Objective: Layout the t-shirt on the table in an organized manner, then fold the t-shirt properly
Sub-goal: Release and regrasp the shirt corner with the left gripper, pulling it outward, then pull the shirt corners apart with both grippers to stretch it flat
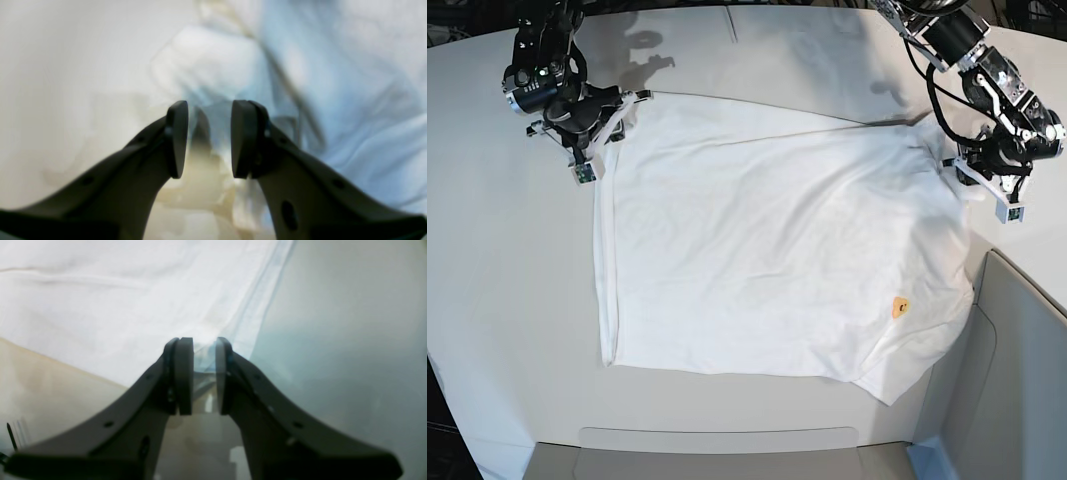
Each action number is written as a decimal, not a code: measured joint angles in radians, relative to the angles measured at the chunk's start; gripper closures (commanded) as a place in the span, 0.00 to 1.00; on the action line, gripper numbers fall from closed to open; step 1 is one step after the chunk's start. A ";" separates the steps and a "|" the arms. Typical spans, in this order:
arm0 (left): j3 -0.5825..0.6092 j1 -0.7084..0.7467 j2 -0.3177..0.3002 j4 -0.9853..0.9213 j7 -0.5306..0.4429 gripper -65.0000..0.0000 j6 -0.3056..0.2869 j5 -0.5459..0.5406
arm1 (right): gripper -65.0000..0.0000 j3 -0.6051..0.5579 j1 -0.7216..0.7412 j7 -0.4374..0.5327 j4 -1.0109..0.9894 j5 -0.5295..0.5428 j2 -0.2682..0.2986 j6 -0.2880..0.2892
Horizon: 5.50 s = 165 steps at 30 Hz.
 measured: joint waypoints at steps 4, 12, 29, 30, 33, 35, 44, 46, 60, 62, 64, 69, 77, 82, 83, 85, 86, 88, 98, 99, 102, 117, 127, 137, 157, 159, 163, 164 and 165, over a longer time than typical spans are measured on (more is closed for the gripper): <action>0.000 -0.042 -0.067 -0.056 0.000 0.64 0.000 -0.006 | 0.80 0.000 -0.001 -0.001 0.000 0.000 0.002 0.000; -0.187 -0.066 -0.101 -0.060 -0.002 0.58 0.000 -0.010 | 0.80 0.000 -0.001 -0.002 0.000 -0.001 0.002 0.000; -0.269 -0.095 -0.108 -0.263 0.000 0.55 0.000 -0.279 | 0.81 0.000 -0.001 -0.008 0.000 -0.001 0.002 0.000; -0.269 -0.095 -0.109 -0.264 0.001 0.54 0.000 -0.278 | 0.81 0.000 -0.001 -0.008 0.000 -0.001 0.002 0.000; -0.262 -0.096 -0.141 -0.266 0.000 0.54 0.000 -0.282 | 0.81 0.000 -0.001 -0.008 0.000 -0.001 0.002 0.000; -0.262 -0.096 -0.154 -0.265 -0.024 0.54 0.000 -0.281 | 0.81 0.000 -0.001 -0.008 0.000 -0.001 0.002 0.000; -0.117 -0.090 -0.174 -0.312 -0.132 0.54 0.000 -0.282 | 0.81 0.000 0.000 -0.008 0.000 -0.001 0.002 0.000; -0.117 -0.082 -0.174 -0.318 -0.131 0.54 0.000 -0.281 | 0.81 0.000 0.000 -0.008 0.000 -0.002 0.002 0.000; -0.110 0.022 -0.174 -0.311 -0.132 0.54 0.000 -0.440 | 0.81 -0.002 0.000 -0.008 0.000 -0.001 0.002 0.000; -0.110 0.045 -0.173 -0.311 -0.127 0.54 0.000 -0.459 | 0.81 -0.002 0.000 -0.008 0.000 -0.002 0.002 0.000; -0.113 0.048 -0.175 -0.311 -0.128 0.54 0.001 -0.480 | 0.81 -0.002 0.000 -0.008 0.000 -0.001 0.002 0.000; -0.111 0.034 -0.174 -0.311 -0.129 0.54 0.000 -0.503 | 0.81 -0.002 0.000 -0.008 0.000 -0.001 0.002 0.000; -0.070 0.034 -0.158 -0.311 -0.128 0.55 0.000 -0.502 | 0.81 -0.002 0.000 -0.008 -0.001 -0.001 0.002 0.000; -0.041 0.035 -0.141 -0.311 -0.128 0.55 0.000 -0.502 | 0.81 -0.002 0.000 -0.008 -0.001 -0.001 0.002 0.000; -0.040 0.037 -0.138 -0.311 -0.127 0.55 0.000 -0.502 | 0.81 -0.002 0.000 -0.008 -0.001 -0.001 0.002 0.000; -0.040 0.037 -0.135 -0.311 -0.124 0.60 0.000 -0.502 | 0.81 -0.002 0.002 -0.008 -0.001 -0.002 0.002 0.000; -0.040 0.037 -0.137 -0.311 -0.125 0.64 0.000 -0.502 | 0.81 -0.002 0.002 -0.008 -0.001 -0.002 0.002 0.000; -0.040 0.036 -0.139 -0.311 -0.125 0.73 0.000 -0.502 | 0.81 -0.002 0.002 -0.008 -0.001 -0.001 0.002 0.000; -0.039 0.037 -0.170 -0.312 -0.065 1.00 0.000 -0.497 | 0.81 -0.002 0.011 -0.008 -0.001 -0.002 0.002 0.000; -0.041 0.037 -0.170 -0.312 -0.063 1.00 0.000 -0.498 | 0.81 -0.002 0.011 -0.008 -0.001 -0.001 0.002 0.000; -0.077 0.036 -0.185 -0.306 -0.020 1.00 0.000 -0.502 | 0.81 -0.002 0.011 -0.008 -0.001 -0.001 0.002 0.000; -0.230 0.163 -0.240 -0.260 -0.015 1.00 0.000 -0.499 | 0.81 0.000 0.135 0.002 0.000 -0.001 0.014 0.243; -0.231 0.235 -0.240 -0.095 0.001 1.00 0.000 -0.501 | 0.81 0.258 0.112 -0.105 -0.001 0.032 -0.087 0.320; -0.115 0.231 -0.219 -0.097 0.001 1.00 0.000 -0.501 | 0.78 0.414 0.126 -0.143 -0.050 0.268 -0.078 0.479; -0.093 0.231 -0.220 -0.095 0.000 1.00 0.000 -0.501 | 0.71 0.374 0.135 -0.058 -0.356 0.363 -0.072 0.483; -0.093 0.229 -0.219 -0.095 0.000 1.00 0.000 -0.502 | 0.71 0.315 0.136 -0.056 -0.356 0.367 -0.080 0.483; -0.093 0.229 -0.208 -0.095 0.000 1.00 0.000 -0.502 | 0.71 0.266 0.136 -0.056 -0.356 0.366 -0.115 0.483; -0.093 0.229 -0.206 -0.095 0.001 1.00 0.000 -0.502 | 0.71 0.262 0.135 -0.056 -0.356 0.367 -0.116 0.483; -0.093 0.229 -0.206 -0.095 0.000 1.00 0.000 -0.502 | 0.71 0.261 0.135 -0.056 -0.357 0.370 -0.116 0.484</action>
